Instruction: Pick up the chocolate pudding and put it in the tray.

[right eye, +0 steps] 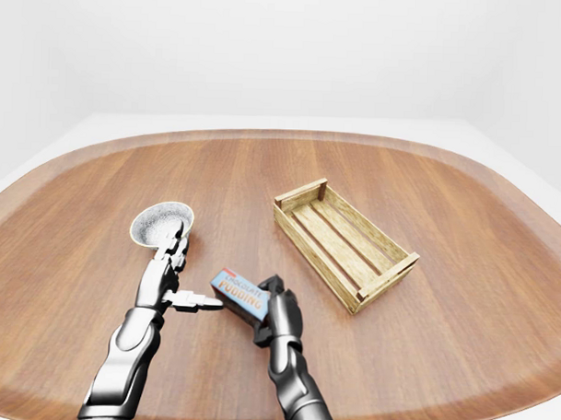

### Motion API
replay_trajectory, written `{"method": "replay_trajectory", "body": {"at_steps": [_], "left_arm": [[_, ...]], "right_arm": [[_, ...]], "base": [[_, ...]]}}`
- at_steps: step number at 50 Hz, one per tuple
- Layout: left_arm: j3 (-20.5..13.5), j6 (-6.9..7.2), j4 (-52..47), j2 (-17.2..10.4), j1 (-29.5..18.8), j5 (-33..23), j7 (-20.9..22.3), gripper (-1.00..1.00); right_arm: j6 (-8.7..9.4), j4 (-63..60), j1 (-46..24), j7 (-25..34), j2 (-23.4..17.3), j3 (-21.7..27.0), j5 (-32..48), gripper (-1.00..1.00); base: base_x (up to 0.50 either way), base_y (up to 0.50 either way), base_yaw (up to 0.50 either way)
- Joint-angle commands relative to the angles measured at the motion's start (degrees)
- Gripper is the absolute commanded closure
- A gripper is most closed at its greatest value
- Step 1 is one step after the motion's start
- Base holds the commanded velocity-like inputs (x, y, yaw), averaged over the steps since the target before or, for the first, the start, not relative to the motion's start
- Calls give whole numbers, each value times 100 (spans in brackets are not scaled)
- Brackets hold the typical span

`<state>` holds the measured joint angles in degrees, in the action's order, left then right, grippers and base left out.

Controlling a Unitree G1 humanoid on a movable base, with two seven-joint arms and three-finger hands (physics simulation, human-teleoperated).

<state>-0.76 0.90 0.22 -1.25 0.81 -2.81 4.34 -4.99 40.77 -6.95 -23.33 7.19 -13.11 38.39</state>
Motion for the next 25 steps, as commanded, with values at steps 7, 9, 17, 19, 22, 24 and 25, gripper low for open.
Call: {"method": "replay_trajectory", "body": {"at_steps": [7,9,17,19,22,24,25], "left_arm": [[-37,84,-3,13,-27,185,70,-100],[-36,108,-29,13,-23,186,70,-100],[-42,56,32,10,-34,190,69,-100],[-34,82,-12,12,-17,184,70,-100],[-31,111,-57,12,-2,182,73,-100],[-33,93,-39,12,-3,182,76,-100],[-30,95,-45,13,1,180,76,-100]], "right_arm": [[-1,-54,44,-113,-67,129,-144,100],[-1,-92,62,-95,-67,131,-168,100],[-1,-562,241,-99,-90,125,-216,100],[-1,-708,299,-163,-104,99,-132,100],[-1,-804,325,-226,-116,76,-81,100],[-1,-957,380,-193,-121,62,-128,100],[-1,-1004,383,-243,-132,75,-105,100]], "base": [[0,0,0],[0,0,0],[0,0,0],[0,0,0],[0,0,0],[0,0,0],[0,0,0]]}}
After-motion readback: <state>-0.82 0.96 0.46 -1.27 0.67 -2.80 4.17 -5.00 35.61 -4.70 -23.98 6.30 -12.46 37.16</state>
